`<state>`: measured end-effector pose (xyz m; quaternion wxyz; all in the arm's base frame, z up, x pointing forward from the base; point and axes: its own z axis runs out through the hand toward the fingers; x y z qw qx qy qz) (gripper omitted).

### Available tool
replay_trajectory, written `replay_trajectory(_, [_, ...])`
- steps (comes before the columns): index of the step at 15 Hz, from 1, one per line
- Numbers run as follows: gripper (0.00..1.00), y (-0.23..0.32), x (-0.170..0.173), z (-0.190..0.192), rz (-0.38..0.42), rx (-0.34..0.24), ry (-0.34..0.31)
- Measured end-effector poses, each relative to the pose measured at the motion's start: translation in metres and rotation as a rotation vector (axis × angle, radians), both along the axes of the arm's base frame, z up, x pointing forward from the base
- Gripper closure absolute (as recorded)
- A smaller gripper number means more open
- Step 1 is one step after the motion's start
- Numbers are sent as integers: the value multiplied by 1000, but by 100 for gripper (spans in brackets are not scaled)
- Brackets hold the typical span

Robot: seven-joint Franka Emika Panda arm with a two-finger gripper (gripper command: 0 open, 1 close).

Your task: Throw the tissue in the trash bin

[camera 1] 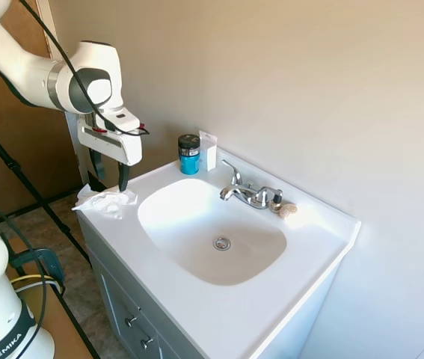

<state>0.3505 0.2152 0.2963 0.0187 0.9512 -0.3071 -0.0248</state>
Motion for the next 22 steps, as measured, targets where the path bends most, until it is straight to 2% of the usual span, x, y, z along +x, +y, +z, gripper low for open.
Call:
replay_trajectory(7, [0,18,-6,-36,7,43,69])
replay_trajectory(8, [100,18,-5,-42,7,43,80])
replay_trajectory(12, [100,20,3,-61,7,49,121])
replay_trajectory(22, [100,18,13,-62,-5,57,119])
